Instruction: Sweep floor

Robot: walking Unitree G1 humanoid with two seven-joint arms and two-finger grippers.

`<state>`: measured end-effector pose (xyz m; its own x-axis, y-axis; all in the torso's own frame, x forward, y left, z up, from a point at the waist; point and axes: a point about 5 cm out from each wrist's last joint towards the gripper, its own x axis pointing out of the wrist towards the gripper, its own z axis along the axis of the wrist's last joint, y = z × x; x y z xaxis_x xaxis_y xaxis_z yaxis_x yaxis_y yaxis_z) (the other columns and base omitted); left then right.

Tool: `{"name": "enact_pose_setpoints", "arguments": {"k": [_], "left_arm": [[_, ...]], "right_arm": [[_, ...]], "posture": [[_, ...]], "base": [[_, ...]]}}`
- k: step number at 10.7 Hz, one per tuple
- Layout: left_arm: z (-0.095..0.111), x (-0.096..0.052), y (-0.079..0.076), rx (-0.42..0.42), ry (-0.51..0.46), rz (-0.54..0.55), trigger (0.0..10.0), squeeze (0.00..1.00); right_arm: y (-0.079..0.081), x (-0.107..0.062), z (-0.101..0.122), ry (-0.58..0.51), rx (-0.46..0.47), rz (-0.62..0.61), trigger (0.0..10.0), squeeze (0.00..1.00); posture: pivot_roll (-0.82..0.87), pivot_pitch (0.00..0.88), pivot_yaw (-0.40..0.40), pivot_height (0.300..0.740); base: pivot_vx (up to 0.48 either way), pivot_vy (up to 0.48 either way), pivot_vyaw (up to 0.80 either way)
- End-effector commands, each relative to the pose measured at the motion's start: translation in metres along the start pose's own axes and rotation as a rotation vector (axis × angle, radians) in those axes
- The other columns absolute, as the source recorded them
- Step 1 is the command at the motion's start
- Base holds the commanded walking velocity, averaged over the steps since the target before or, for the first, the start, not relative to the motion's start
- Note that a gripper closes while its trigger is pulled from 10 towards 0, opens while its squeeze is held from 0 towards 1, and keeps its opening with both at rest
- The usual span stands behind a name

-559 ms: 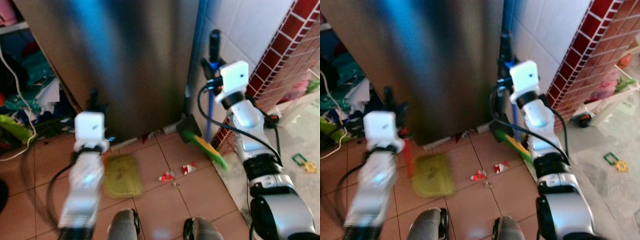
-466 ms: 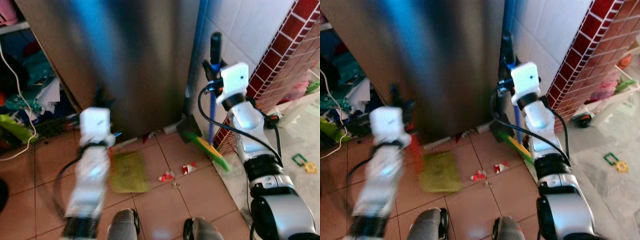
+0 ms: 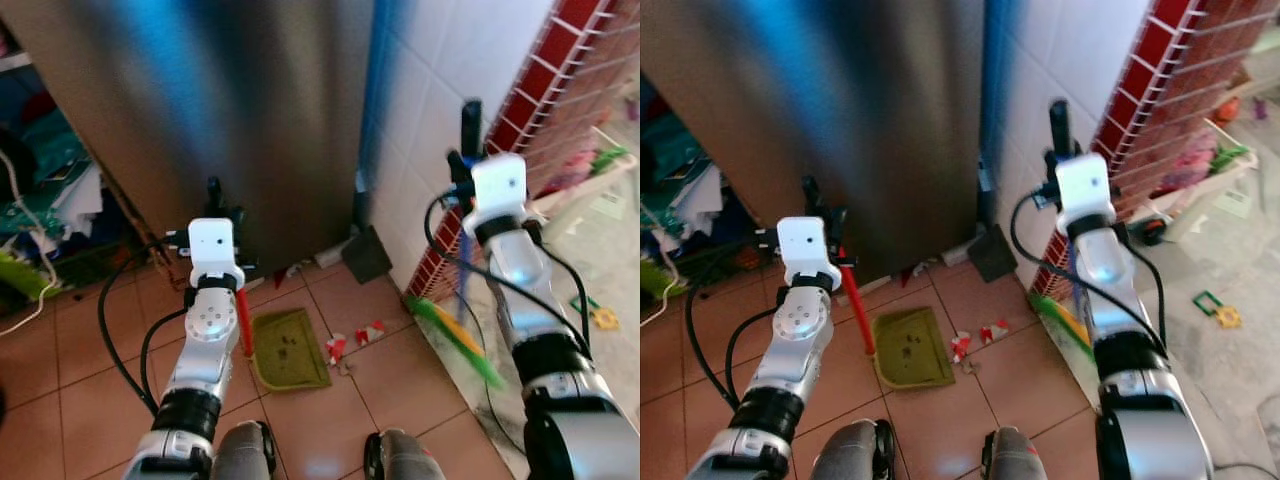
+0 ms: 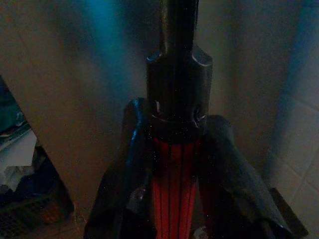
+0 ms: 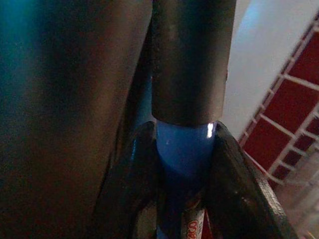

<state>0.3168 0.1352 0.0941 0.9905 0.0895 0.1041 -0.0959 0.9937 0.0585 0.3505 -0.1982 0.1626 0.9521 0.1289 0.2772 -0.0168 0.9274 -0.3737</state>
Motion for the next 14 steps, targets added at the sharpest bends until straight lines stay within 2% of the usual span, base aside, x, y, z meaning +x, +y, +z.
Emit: {"name": "enact_pose_setpoints", "arguments": {"k": [1, 2, 3, 4, 7, 9, 10, 11, 12, 13, 14], "left_arm": [[-0.003, 0.0, 0.0, -0.001, 0.004, 0.003, 10.0, 0.0], [-0.009, 0.001, -0.003, -0.027, 0.029, 0.009, 10.0, 0.0], [-0.01, 0.004, -0.007, -0.037, 0.025, -0.004, 10.0, 0.0], [-0.012, 0.003, -0.015, -0.073, 0.02, -0.041, 10.0, 0.0], [-0.018, 0.003, -0.024, -0.148, 0.059, -0.079, 10.0, 0.0], [-0.019, 0.004, -0.031, -0.146, 0.064, -0.112, 10.0, 0.0], [-0.02, 0.004, -0.031, -0.15, 0.064, -0.116, 10.0, 0.0], [-0.02, 0.005, -0.032, -0.153, 0.063, -0.125, 10.0, 0.0], [-0.02, 0.005, -0.032, -0.152, 0.061, -0.132, 10.0, 0.0], [-0.021, 0.005, -0.033, -0.151, 0.061, -0.135, 10.0, 0.0], [-0.021, 0.005, -0.033, -0.15, 0.061, -0.137, 10.0, 0.0]], "right_arm": [[-0.002, 0.001, 0.002, -0.005, -0.011, -0.019, 10.0, 0.0], [0.004, -0.002, -0.004, 0.043, 0.019, -0.014, 10.0, 0.0], [0.012, -0.003, -0.008, 0.078, 0.106, -0.013, 10.0, 0.0], [0.023, -0.004, -0.009, 0.109, 0.249, -0.026, 10.0, 0.0], [0.034, -0.001, -0.007, 0.17, 0.494, -0.046, 10.0, 0.0], [0.038, 0.006, 0.008, 0.162, 0.652, 0.008, 10.0, 0.0], [0.042, 0.011, 0.025, 0.131, 0.75, 0.103, 10.0, 0.0], [0.043, 0.018, 0.051, 0.059, 0.807, 0.248, 10.0, 0.0], [0.037, 0.024, 0.076, -0.025, 0.796, 0.348, 10.0, 0.0], [0.029, 0.03, 0.095, -0.103, 0.742, 0.4, 10.0, 0.0], [0.018, 0.036, 0.114, -0.209, 0.63, 0.437, 10.0, 0.0]], "posture": [[-0.11, 0.128, 0.03, 0.74], [-0.11, 0.129, 0.028, 0.74], [-0.12, 0.13, 0.026, 0.74], [-0.12, 0.129, 0.025, 0.74], [-0.13, 0.124, 0.024, 0.74], [-0.13, 0.116, 0.024, 0.74], [-0.13, 0.113, 0.024, 0.74], [-0.13, 0.111, 0.026, 0.74], [-0.13, 0.109, 0.026, 0.74], [-0.13, 0.107, 0.027, 0.74], [-0.13, 0.105, 0.026, 0.74]], "base": [[0.0, 0.0, 0.0], [0.0, 0.0, 0.0], [0.0, 0.0, 0.0], [0.0, 0.0, 0.0], [0.0, 0.0, 0.0], [0.0, 0.0, 0.0], [0.0, 0.0, 0.0], [0.0, 0.0, 0.0], [0.0, 0.0, 0.0], [0.0, 0.0, 0.0], [0.0, 0.0, 0.0]]}}
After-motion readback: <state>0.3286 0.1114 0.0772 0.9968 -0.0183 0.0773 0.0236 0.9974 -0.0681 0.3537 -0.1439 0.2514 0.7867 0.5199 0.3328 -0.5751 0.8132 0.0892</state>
